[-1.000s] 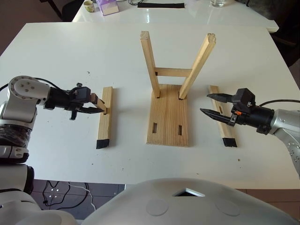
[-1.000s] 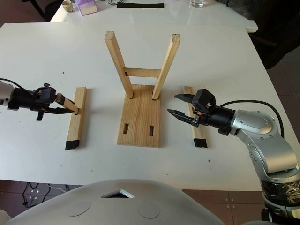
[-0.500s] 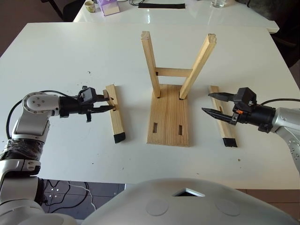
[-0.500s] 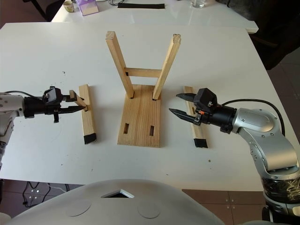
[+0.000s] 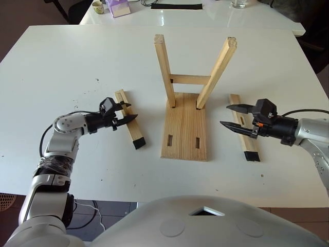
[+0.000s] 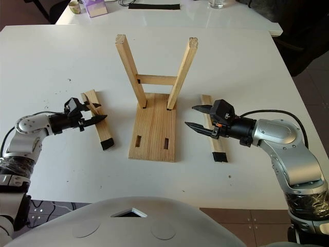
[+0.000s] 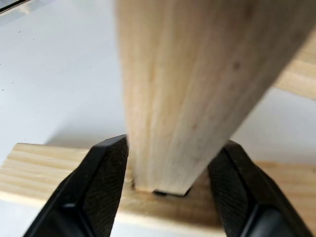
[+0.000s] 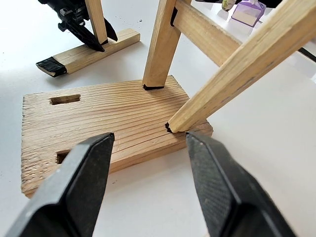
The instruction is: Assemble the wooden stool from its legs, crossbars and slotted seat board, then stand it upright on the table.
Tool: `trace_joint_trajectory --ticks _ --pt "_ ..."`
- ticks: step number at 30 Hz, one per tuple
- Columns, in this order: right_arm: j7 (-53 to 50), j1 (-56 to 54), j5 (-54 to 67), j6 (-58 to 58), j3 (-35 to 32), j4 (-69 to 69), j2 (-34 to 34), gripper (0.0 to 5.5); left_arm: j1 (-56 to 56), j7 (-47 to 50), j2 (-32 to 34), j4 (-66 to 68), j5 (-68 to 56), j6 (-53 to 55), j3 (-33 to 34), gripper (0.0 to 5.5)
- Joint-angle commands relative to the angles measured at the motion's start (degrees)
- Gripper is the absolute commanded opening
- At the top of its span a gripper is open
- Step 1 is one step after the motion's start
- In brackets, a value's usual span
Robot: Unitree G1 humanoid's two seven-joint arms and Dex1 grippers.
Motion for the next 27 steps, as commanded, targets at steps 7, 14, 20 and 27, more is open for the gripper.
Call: trace_joint_trajectory --ticks 7,14,20,27 --pt "1.11 -0.63 -0.42 -0.96 -0.78 0.57 -1.22 2.65 10.99 -2.31 3.08 -13.34 -8.35 9.23 8.01 2.66" --pt "0.90 -0.46 -0.23 -0.79 -1.04 0.29 -0.88 2.65 11.06 -0.41 2.91 -24.43 -12.94 16.30 12.52 2.66" --pt "1.14 -0.46 -0.05 -0.75 -1.13 0.21 -1.02 2.65 12.24 0.74 3.06 -32.02 -15.91 20.63 14.79 2.66" --pt "0.92 -0.01 0.22 -0.41 -1.18 -0.29 -0.88 2.65 10.13 1.94 3.76 -35.94 -18.82 24.65 18.03 2.66"
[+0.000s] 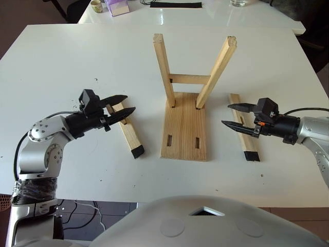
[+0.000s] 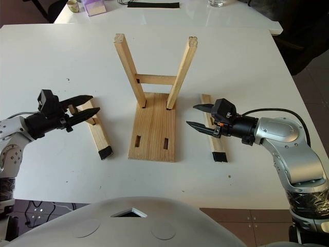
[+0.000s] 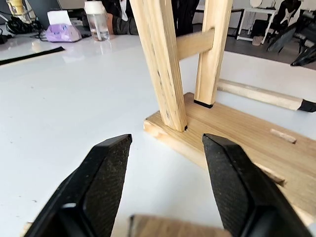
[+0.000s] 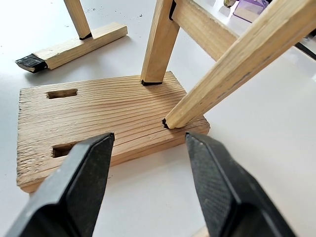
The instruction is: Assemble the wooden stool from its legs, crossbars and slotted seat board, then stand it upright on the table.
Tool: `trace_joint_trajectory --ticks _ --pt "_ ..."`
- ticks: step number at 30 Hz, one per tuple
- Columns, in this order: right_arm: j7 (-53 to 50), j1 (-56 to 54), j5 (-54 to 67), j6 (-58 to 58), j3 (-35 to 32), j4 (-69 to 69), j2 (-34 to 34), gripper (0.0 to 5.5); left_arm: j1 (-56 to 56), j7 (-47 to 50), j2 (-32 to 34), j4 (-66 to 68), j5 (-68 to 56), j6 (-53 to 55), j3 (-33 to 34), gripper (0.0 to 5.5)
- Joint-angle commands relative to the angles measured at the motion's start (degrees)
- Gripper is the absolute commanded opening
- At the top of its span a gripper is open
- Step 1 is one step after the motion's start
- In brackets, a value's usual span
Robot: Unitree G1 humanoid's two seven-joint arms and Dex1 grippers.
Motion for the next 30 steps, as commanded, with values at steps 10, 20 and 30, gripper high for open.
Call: trace_joint_trajectory --ticks 10,20,30 --pt "-1.40 1.35 0.43 0.36 -0.49 -1.68 0.50 2.65 -8.69 3.36 1.14 -9.63 -9.02 8.50 4.72 2.66" --pt "-2.22 1.30 0.47 0.22 -0.40 -1.67 0.82 2.65 -15.31 7.39 2.64 -13.49 -19.52 14.67 10.01 2.66" --pt "-2.47 1.74 0.60 0.30 -0.03 -1.95 0.80 2.65 -7.43 4.12 1.87 -13.24 -16.17 13.67 7.34 2.66"
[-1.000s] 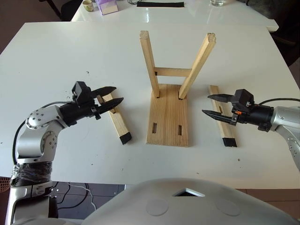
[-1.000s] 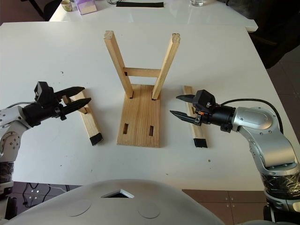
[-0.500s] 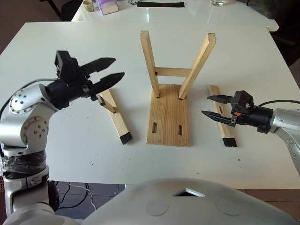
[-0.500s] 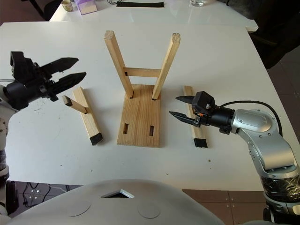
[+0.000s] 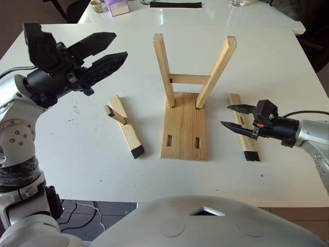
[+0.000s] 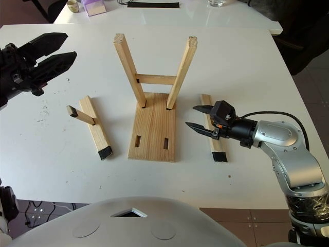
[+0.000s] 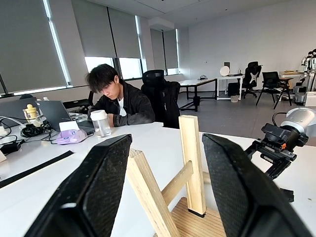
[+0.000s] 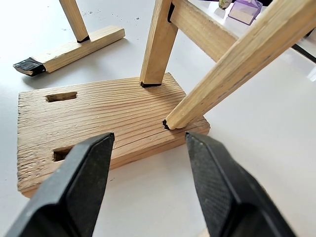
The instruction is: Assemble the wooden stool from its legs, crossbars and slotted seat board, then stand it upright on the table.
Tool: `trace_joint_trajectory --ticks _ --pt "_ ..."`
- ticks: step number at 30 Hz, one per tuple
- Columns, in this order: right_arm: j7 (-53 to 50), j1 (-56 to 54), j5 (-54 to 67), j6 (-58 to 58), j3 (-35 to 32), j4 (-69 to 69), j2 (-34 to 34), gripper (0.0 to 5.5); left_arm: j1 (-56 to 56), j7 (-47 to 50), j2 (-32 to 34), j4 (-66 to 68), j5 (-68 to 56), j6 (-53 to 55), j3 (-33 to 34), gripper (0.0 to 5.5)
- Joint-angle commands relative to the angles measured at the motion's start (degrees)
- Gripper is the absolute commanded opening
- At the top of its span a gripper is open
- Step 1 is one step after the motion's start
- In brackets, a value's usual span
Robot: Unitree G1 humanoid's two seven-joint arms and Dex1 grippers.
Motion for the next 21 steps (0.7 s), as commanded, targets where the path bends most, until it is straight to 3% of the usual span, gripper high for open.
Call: trace_joint_trajectory --ticks 1,5,8,17,21 --pt "0.09 -0.56 0.26 0.18 0.45 0.05 0.18 2.65 8.42 -2.50 -1.82 1.75 6.12 -2.38 -4.78 2.66" --pt "1.50 -2.71 -0.26 -0.53 2.40 2.55 0.20 2.65 12.66 -2.58 -7.66 11.80 15.00 -9.02 -11.57 2.66" --pt "2.16 -4.04 -0.40 -0.72 3.02 3.63 -0.08 2.65 10.95 -2.79 -9.68 15.98 16.33 -11.70 -12.73 2.66" --pt "2.67 -2.28 -0.05 -0.83 1.11 2.69 -0.72 2.65 3.31 1.89 -3.04 -1.37 -3.53 -2.53 0.06 2.66" --pt "1.40 -0.78 0.22 -0.45 0.12 1.32 -0.22 2.65 6.66 2.16 0.82 -11.91 -6.87 1.89 -2.10 2.66"
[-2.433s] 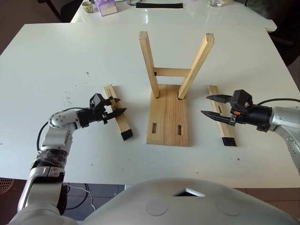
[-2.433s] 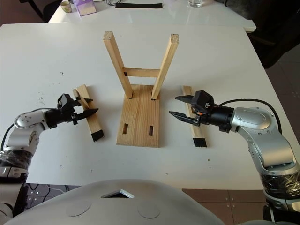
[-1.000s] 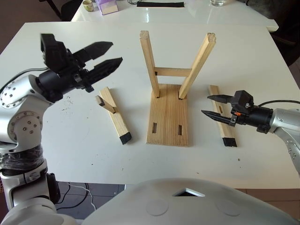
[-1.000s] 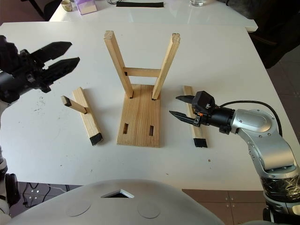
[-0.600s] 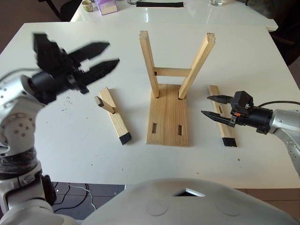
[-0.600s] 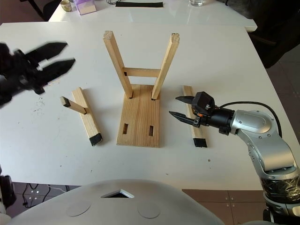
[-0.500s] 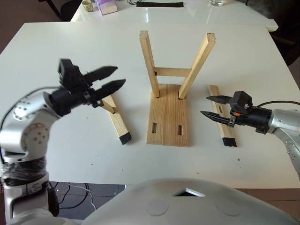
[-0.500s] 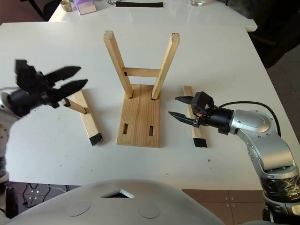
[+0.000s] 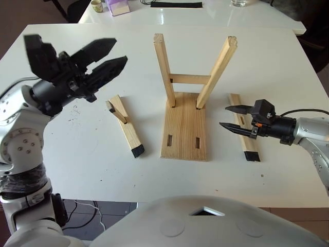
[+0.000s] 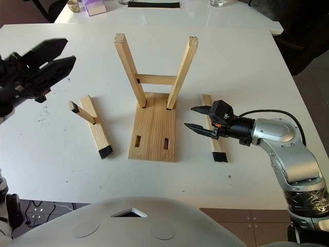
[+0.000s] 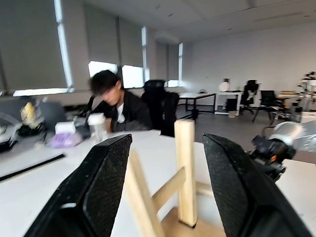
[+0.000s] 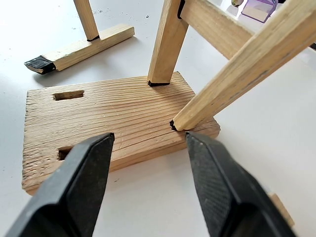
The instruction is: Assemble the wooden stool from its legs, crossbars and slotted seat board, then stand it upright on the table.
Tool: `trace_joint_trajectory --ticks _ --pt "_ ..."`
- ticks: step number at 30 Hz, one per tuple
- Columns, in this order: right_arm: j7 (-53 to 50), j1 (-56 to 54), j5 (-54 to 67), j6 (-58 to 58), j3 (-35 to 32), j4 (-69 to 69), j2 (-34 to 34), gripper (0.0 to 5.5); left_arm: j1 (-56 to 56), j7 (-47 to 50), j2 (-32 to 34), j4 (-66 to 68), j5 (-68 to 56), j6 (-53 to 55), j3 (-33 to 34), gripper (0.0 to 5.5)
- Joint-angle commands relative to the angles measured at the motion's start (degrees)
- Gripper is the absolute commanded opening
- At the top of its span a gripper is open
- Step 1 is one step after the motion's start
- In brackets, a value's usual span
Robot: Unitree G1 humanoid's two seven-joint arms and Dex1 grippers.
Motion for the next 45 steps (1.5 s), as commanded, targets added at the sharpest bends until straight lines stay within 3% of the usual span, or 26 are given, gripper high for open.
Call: trace_joint_trajectory --ticks 1,5,8,16,25,30,37,45 --pt "-1.34 1.75 0.35 0.36 -1.84 -2.04 0.13 2.65 6.91 -1.09 3.77 -10.01 1.11 4.24 -4.76 2.66" --pt "-2.36 3.43 0.31 0.36 -2.28 -2.75 0.65 2.65 22.27 -3.40 3.57 -10.25 16.12 -0.29 -17.20 2.66" --pt "-2.98 4.71 0.45 0.61 -2.43 -3.59 0.85 2.65 26.69 -1.57 1.60 -2.42 28.80 -7.17 -24.72 2.66" --pt "-2.84 4.35 0.43 0.92 -1.93 -3.67 0.63 2.65 26.92 -1.92 0.42 7.72 38.57 -13.59 -28.04 2.66" --pt "-3.45 5.74 -0.05 0.96 -2.06 -4.50 0.84 2.65 33.95 -9.87 10.42 10.41 41.32 -17.15 -22.19 2.66" --pt "-5.42 8.84 -0.29 0.98 -2.92 -6.38 1.54 2.65 29.56 -13.09 13.13 12.10 38.63 -17.85 -16.86 2.66" --pt "-5.71 9.34 -0.53 0.49 -3.14 -6.18 1.33 2.65 24.15 -12.11 14.21 7.50 29.30 -9.56 -7.35 2.66" --pt "-4.80 7.60 -2.64 -0.82 -1.47 -4.09 0.58 2.65 25.13 -8.21 11.62 12.68 33.92 -6.52 -9.02 3.75"
